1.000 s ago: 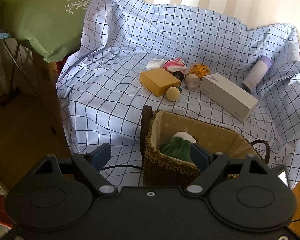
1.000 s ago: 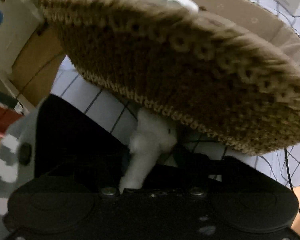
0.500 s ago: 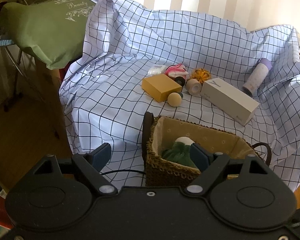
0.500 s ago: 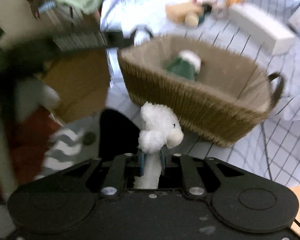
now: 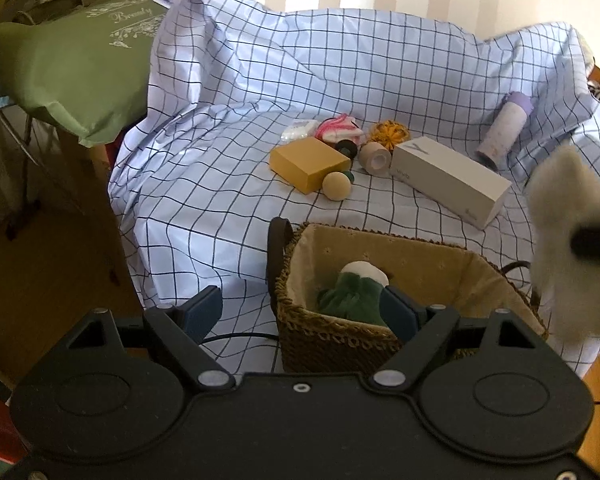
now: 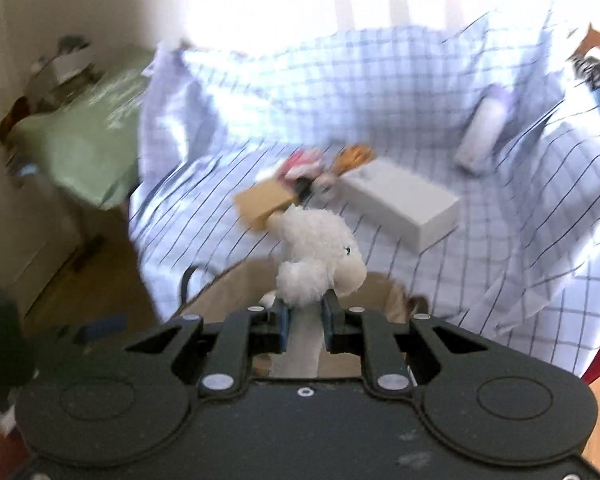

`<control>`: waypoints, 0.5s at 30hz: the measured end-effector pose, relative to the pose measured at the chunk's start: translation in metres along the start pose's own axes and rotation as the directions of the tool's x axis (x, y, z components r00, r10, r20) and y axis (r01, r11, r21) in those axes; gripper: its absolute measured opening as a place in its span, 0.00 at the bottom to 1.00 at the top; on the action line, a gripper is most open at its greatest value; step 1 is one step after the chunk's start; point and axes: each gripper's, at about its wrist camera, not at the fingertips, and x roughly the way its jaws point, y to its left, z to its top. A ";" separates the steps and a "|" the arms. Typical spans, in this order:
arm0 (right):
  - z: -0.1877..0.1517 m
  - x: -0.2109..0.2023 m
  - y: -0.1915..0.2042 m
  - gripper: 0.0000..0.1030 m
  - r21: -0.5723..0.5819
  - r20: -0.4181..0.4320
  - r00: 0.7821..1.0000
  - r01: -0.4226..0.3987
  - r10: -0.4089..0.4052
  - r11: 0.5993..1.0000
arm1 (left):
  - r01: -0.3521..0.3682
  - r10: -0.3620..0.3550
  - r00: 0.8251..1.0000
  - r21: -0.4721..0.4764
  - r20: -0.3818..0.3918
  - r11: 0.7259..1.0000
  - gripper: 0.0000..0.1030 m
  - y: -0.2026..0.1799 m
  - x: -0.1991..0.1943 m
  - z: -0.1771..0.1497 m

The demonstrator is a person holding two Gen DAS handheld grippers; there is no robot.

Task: Organize soft objects
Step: 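Lower the bunny into the basket beside the snowman and open the right tool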

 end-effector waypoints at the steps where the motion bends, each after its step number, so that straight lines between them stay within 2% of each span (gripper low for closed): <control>1: 0.001 0.003 0.001 0.16 0.000 0.012 1.000 0.011 -0.011 1.000 | 0.002 -0.002 1.000 0.005 -0.003 1.000 0.80 -0.001 0.001 0.000; 5: 0.007 0.017 0.002 0.16 0.012 0.042 0.998 0.050 -0.050 0.999 | 0.007 -0.007 1.000 0.019 -0.011 1.000 0.80 -0.003 0.001 -0.001; 10: 0.010 0.027 0.000 0.19 0.049 0.046 0.998 0.048 -0.050 0.998 | 0.011 -0.010 1.000 0.030 -0.014 1.000 0.80 -0.005 0.002 -0.001; 13: 0.009 0.030 -0.002 0.24 0.068 0.054 0.997 0.054 -0.058 0.996 | 0.013 -0.012 1.000 0.034 -0.017 0.999 0.80 -0.006 0.002 -0.002; 15: 0.009 0.030 -0.003 0.33 0.071 0.060 0.996 0.060 -0.064 0.996 | 0.013 -0.013 1.000 0.036 -0.015 0.999 0.80 -0.007 0.002 -0.002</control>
